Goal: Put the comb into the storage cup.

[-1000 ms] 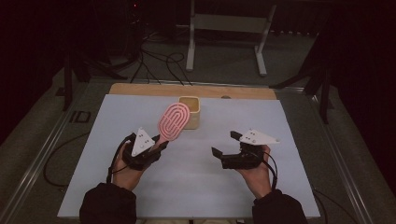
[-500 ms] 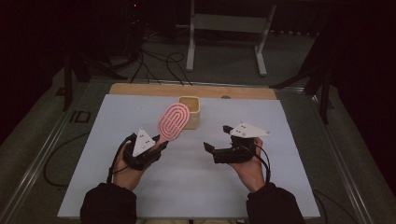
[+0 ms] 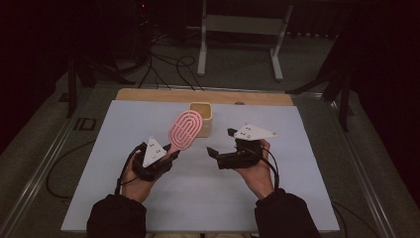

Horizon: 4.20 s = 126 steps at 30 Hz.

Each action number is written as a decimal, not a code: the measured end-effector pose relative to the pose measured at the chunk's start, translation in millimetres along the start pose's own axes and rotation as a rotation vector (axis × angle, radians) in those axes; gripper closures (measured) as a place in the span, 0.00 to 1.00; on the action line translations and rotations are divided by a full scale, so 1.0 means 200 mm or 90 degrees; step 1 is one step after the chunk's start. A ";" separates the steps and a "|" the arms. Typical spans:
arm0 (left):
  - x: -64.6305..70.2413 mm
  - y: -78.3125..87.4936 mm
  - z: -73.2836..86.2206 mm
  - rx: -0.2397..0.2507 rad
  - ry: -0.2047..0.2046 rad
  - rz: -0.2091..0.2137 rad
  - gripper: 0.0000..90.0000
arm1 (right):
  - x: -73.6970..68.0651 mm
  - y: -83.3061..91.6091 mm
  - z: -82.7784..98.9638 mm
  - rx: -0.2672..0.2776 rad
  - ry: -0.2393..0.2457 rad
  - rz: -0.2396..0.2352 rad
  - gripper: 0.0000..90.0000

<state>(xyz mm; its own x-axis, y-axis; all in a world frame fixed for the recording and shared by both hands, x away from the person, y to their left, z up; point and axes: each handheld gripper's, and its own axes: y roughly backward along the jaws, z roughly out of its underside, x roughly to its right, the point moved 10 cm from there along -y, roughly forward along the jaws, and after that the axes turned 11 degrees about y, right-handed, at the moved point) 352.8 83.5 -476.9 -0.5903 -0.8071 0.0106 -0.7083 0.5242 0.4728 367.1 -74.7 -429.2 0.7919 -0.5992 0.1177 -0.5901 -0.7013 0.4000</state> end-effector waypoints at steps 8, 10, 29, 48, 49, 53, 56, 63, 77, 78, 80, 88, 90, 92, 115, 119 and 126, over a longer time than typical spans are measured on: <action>0.01 -0.02 0.01 0.002 0.000 0.000 0.78 | -0.02 -0.01 -0.05 0.014 -0.002 -0.013 0.09; 0.01 -0.02 0.01 0.001 -0.003 -0.001 0.78 | -0.02 -0.01 -0.06 0.015 0.001 -0.015 0.09; 0.04 -0.05 0.02 0.000 -0.005 0.004 0.78 | -0.08 -0.07 -0.11 0.014 -0.006 -0.049 0.08; 0.10 -0.05 0.01 0.012 -0.008 0.024 0.78 | -0.12 -0.20 -0.12 -0.012 -0.012 -0.069 0.09; 0.10 -0.05 0.01 0.012 -0.008 0.024 0.78 | -0.12 -0.20 -0.12 -0.012 -0.012 -0.069 0.09; 0.11 -0.05 0.01 0.015 -0.008 0.026 0.78 | -0.12 -0.23 -0.11 -0.024 -0.019 -0.071 0.11; 0.11 -0.04 0.01 0.019 -0.009 0.028 0.78 | -0.13 -0.24 -0.11 -0.027 -0.026 -0.081 0.15; 0.12 -0.04 0.00 0.029 -0.010 0.031 0.78 | -0.13 -0.26 -0.12 -0.025 -0.029 -0.080 0.28; 0.12 -0.04 0.00 0.034 -0.008 0.029 0.78 | -0.17 -0.27 -0.14 -0.020 -0.052 -0.109 0.59; 0.12 -0.04 0.00 0.034 -0.009 0.028 0.78 | -0.18 -0.27 -0.14 -0.019 -0.052 -0.110 0.60; 0.12 -0.04 0.00 0.031 -0.011 0.028 0.78 | -0.18 -0.27 -0.14 -0.022 -0.053 -0.113 0.62; 0.10 -0.04 0.00 0.034 -0.007 0.027 0.78 | -0.21 -0.28 -0.16 -0.024 -0.060 -0.122 0.67; 0.10 -0.04 0.00 0.035 -0.004 0.027 0.78 | -0.22 -0.28 -0.16 -0.022 -0.064 -0.125 0.68; 0.10 -0.03 0.00 0.035 -0.003 0.027 0.78 | -0.22 -0.28 -0.16 -0.018 -0.070 -0.131 0.69; 0.07 -0.03 0.01 0.022 0.013 0.037 0.77 | -0.27 -0.31 -0.19 -0.019 -0.055 -0.142 0.71; 0.07 -0.03 0.02 0.014 0.013 0.040 0.75 | -0.27 -0.31 -0.19 -0.017 -0.054 -0.142 0.71; 0.07 -0.03 0.03 -0.002 0.033 0.049 0.52 | -0.27 -0.32 -0.20 -0.014 -0.054 -0.142 0.71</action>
<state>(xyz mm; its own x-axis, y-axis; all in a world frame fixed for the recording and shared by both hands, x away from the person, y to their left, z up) 347.3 70.7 -485.6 -0.6217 -0.7777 0.0931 -0.6603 0.5843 0.4718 367.2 17.9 -425.6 0.8858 -0.4610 -0.0529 -0.3974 -0.8124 0.4267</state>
